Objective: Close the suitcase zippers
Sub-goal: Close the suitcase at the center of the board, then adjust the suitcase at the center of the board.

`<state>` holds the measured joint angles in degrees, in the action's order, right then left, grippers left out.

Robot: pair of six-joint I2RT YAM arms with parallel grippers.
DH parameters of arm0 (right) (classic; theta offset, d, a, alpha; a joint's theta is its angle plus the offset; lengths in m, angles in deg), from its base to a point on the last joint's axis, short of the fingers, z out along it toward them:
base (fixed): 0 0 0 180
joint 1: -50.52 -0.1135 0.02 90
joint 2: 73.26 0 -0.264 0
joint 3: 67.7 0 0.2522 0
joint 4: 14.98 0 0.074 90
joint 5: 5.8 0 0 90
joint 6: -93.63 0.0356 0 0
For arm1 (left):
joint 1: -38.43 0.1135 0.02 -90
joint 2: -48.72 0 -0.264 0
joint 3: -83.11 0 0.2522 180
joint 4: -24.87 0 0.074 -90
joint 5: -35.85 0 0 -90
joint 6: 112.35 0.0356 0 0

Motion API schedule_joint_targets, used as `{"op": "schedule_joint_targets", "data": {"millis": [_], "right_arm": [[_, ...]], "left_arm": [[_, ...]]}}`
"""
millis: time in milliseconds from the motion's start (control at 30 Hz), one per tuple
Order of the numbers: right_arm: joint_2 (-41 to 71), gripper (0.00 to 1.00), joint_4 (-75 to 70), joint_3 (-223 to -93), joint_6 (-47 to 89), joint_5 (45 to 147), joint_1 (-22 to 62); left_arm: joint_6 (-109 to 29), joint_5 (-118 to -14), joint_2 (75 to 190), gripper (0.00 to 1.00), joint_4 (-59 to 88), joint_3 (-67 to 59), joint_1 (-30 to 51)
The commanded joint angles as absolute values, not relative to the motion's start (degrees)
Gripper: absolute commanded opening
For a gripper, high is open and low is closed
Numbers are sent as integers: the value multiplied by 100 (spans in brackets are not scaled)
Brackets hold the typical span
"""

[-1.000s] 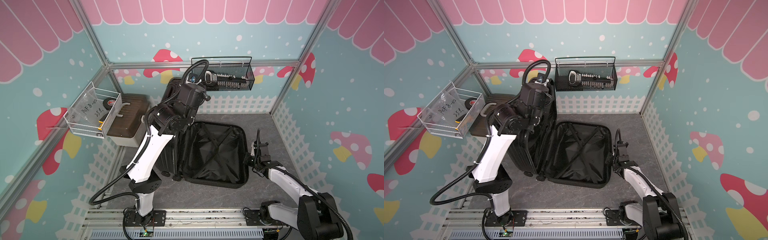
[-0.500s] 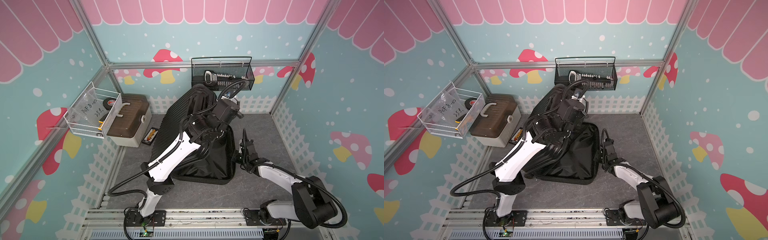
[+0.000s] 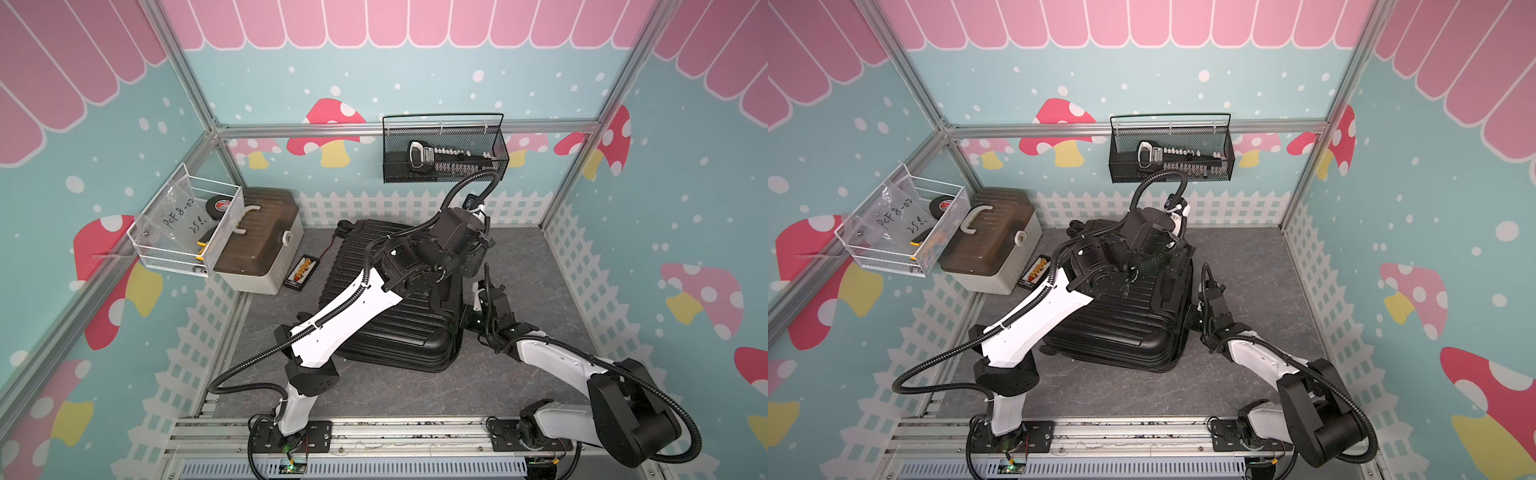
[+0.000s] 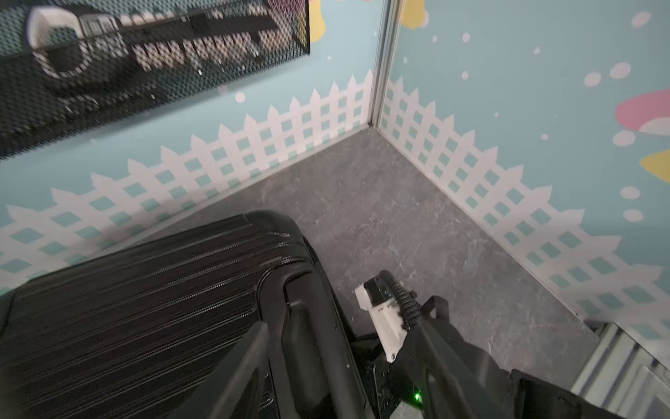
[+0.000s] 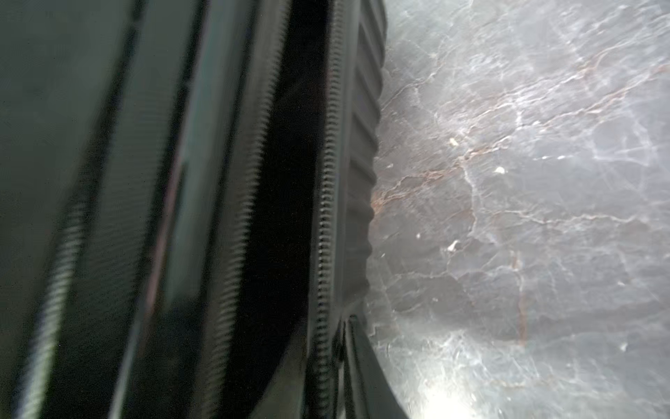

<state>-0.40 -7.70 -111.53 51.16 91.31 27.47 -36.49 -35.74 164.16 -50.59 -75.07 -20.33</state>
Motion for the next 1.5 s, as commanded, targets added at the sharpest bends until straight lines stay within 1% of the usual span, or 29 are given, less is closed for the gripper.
{"op": "schedule_joint_targets", "data": {"millis": [0,167,300,367,567,600,700,933,1000,1100,1200,1467], "right_arm": [[-206,17,-943,-10889,4923,9369,2668],[-334,15,-1199,-10695,5002,9431,2529],[-300,17,-1111,-10684,5004,9187,2453],[-403,20,-887,-10685,4991,8882,2451],[-1033,38,235,-10752,4907,7584,2451],[-1157,40,396,-10763,4892,7402,2452],[-1441,42,893,-10863,4860,6945,2451],[-1675,42,1468,-11088,4690,6480,2452],[-1643,39,1454,-11096,4670,6509,2457],[-1532,38,1440,-11130,4628,6662,2460],[-1497,37,1580,-11186,4628,6540,2460],[-1828,37,2274,-11475,4485,5772,2561]], "left_arm": [[-4006,-4326,16478,65,-5606,-7282,-1884],[-4088,-4445,16872,65,-5963,-7241,-1813],[-4124,-4887,17049,60,-6063,-7123,-1817],[-4172,-4925,17058,59,-6079,-6952,-1816],[-4246,-4888,17129,58,-6113,-6556,-1817],[-4248,-4865,17186,58,-6134,-6548,-1817],[-4248,-4753,17380,57,-6183,-6600,-1817],[-4210,-4841,17906,53,-6219,-7070,-1815],[-4192,-4865,18000,52,-6217,-7193,-1817],[-4187,-4929,18097,51,-6220,-7255,-1817],[-4221,-4772,18208,51,-6274,-7266,-1817],[-4279,-4213,18657,51,-6670,-7446,-1852]]}}
